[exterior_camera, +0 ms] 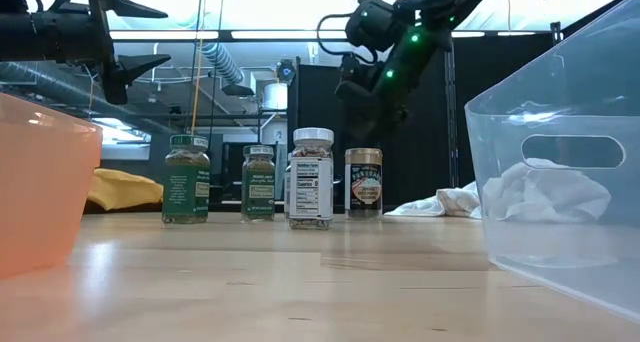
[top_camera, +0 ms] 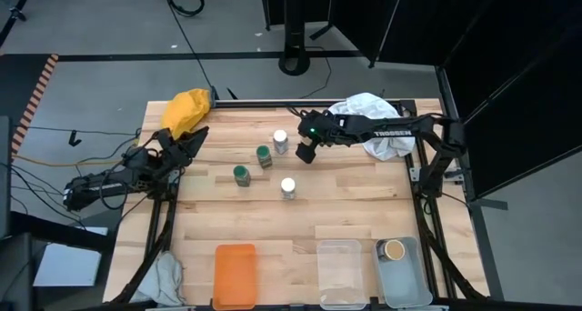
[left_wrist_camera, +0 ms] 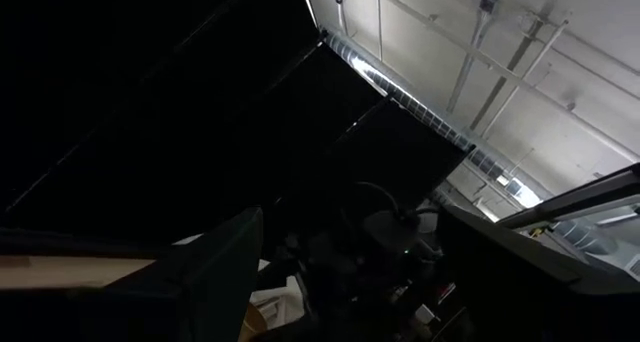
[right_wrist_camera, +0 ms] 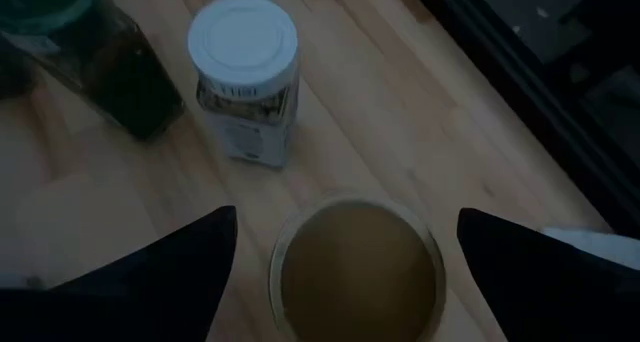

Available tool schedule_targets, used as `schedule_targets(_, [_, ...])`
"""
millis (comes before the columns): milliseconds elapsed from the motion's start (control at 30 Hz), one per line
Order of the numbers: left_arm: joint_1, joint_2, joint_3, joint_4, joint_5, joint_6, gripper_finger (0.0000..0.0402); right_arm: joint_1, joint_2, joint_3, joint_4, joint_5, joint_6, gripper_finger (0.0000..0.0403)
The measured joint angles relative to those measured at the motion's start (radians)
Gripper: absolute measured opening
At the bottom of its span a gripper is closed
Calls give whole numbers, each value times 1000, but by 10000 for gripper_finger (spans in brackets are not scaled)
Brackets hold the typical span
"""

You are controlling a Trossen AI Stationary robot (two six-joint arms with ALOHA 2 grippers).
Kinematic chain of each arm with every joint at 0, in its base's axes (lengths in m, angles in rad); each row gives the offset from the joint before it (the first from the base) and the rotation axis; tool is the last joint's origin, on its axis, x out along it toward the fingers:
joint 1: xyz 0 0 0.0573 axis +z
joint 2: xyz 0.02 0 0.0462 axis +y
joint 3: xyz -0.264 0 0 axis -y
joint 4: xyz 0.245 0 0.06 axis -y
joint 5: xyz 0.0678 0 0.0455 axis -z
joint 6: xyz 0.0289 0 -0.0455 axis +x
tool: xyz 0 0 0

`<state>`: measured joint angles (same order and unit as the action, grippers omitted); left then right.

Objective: Sort spices by type
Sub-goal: Put the brown spice bottle into the gray bin

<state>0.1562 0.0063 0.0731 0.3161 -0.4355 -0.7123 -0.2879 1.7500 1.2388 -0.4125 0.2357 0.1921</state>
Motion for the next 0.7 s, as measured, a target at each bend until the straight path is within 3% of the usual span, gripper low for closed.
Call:
schedule_targets(533, [0,0,0,1,3,0,305,-15,66,0,-32,-42,39,370])
schedule_targets(700, [0,0,0,0,3,0,305,-24,76,0,-65,-31,78,331])
